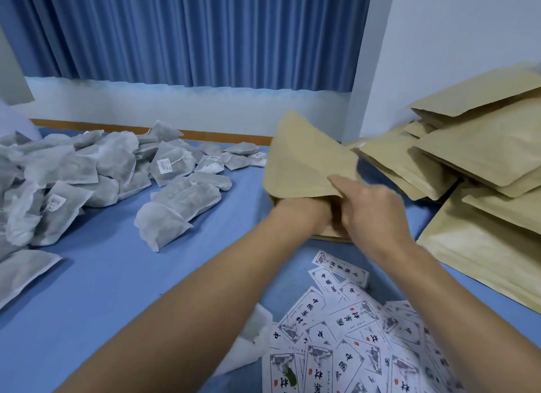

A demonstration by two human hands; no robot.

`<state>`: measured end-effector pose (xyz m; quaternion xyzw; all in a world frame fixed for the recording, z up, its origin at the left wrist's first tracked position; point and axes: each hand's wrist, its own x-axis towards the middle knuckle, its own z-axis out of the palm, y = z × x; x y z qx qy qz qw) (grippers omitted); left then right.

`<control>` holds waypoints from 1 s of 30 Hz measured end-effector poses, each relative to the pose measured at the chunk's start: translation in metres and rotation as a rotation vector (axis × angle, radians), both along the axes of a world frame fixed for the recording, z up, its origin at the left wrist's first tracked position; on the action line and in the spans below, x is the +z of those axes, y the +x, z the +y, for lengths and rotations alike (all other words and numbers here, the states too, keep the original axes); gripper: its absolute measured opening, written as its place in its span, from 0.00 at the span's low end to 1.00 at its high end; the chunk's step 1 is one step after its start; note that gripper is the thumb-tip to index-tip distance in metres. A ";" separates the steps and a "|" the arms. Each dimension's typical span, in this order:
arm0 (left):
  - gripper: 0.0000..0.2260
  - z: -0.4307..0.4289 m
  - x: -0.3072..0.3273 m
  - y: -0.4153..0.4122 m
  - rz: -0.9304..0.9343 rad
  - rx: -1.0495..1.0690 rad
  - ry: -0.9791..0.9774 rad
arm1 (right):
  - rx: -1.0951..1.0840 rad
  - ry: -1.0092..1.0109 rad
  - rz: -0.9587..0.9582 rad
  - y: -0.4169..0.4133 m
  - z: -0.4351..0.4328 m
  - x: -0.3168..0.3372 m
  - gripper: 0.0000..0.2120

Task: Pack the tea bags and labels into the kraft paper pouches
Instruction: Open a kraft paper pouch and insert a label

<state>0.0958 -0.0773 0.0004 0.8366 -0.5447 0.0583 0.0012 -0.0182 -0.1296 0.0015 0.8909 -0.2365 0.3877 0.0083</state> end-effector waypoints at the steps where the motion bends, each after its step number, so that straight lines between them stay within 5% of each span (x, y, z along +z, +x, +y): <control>1: 0.19 -0.004 -0.002 0.012 0.101 -0.018 -0.054 | -0.001 -0.051 -0.049 0.001 -0.002 0.005 0.20; 4: 0.20 -0.008 0.004 0.027 0.396 -0.078 -0.252 | 0.000 -0.049 -0.233 0.009 0.002 0.006 0.21; 7: 0.12 -0.010 0.007 0.020 0.668 -0.183 -0.585 | 0.067 0.260 -0.363 0.014 0.004 -0.004 0.22; 9: 0.11 -0.006 0.009 0.017 0.652 -0.168 -0.680 | 0.092 0.396 -0.407 0.018 -0.006 -0.012 0.19; 13: 0.17 0.007 -0.014 0.016 0.425 -0.279 -0.343 | 0.016 0.488 -0.415 0.025 -0.015 -0.037 0.14; 15: 0.12 0.015 -0.026 0.004 0.327 -0.316 -0.280 | 0.043 0.544 -0.466 0.025 -0.013 -0.051 0.15; 19: 0.08 0.048 -0.048 -0.016 0.056 -0.444 -0.570 | 0.016 0.519 -0.439 0.023 -0.018 -0.061 0.16; 22: 0.07 0.063 -0.062 -0.024 0.142 -0.532 -0.613 | -0.021 0.466 -0.370 0.020 -0.020 -0.062 0.16; 26: 0.07 0.066 -0.071 -0.024 0.445 -0.509 -0.321 | -0.012 0.447 -0.285 0.016 -0.015 -0.065 0.16; 30: 0.12 0.066 -0.067 -0.021 0.419 -0.516 -0.234 | 0.012 0.410 -0.262 0.016 -0.010 -0.065 0.16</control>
